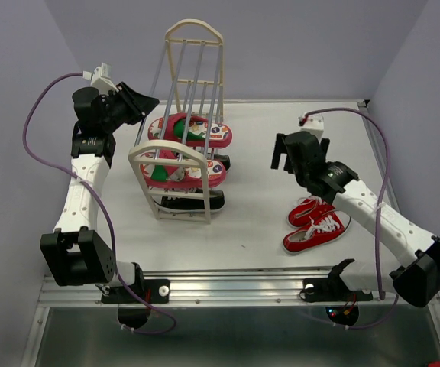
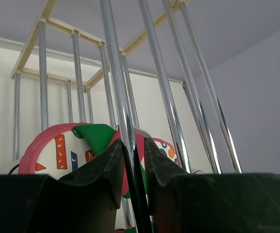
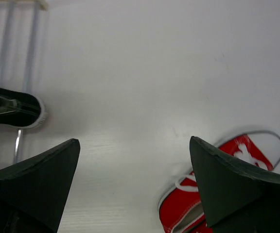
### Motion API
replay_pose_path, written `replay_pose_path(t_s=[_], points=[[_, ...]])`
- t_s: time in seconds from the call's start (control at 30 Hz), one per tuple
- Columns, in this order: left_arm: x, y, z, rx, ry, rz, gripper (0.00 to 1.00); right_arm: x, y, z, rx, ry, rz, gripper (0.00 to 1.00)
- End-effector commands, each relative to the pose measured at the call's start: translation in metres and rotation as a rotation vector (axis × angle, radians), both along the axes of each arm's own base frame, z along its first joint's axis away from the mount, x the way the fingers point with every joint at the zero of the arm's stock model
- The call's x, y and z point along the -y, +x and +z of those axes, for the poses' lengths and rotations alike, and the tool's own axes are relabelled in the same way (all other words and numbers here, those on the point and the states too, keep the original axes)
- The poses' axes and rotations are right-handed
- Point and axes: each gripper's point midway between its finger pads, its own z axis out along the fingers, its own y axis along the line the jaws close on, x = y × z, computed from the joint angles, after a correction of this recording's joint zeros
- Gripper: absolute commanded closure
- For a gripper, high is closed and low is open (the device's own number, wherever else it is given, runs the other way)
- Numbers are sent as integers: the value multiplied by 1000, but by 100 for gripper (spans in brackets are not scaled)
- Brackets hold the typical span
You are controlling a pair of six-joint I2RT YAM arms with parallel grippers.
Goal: Place and organize the shoes onto the shoe shelf
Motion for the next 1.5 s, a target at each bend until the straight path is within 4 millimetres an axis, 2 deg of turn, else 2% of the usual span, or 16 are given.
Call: replay_pose_path(t_s=[0.0,0.07,0.13,0.2,0.37,0.53,0.63,0.77,0.93,1.13,1.17,1.2,1.27,1.3,1.37,1.47], points=[[1,-2,-25,-3,100,-21,84,62,-35,-56,-200,189,-386,0],[2,-3,-25,-3,99,-25,84,93,-50,-82,-277,203,-537,0],[3,-3,-27,-7,99,-24,84,104,-58,-95,-319,208,-589,0],[3,-2,-29,-14,97,-24,84,104,-66,-112,-359,226,-626,0],[4,-1,-31,-19,96,-27,84,98,-71,-145,-451,227,-656,0],[3,0,-35,-27,97,-23,84,106,-84,-176,-520,230,-704,0],[4,2,-38,-36,95,-29,84,100,-83,-195,-562,275,-688,0],[5,3,-41,-42,95,-35,84,96,-85,-216,-612,286,-671,0],[5,5,-41,-43,96,-33,84,95,-74,-230,-618,273,-636,0],[4,5,-41,-42,100,-29,84,95,-90,-258,-741,218,-615,0],[4,4,-42,-45,100,-29,84,94,-87,-258,-734,220,-598,3],[4,5,-42,-43,100,-29,84,90,-83,-254,-724,230,-567,14],[4,5,-41,-40,100,-29,84,88,-71,-244,-686,214,-490,39],[4,5,-41,-41,98,-29,84,83,-58,-232,-631,241,-450,55],[4,5,-41,-42,97,-29,84,77,-43,-218,-571,234,-361,63],[3,6,-42,-46,94,-24,84,67,-31,-202,-532,214,-235,73]])
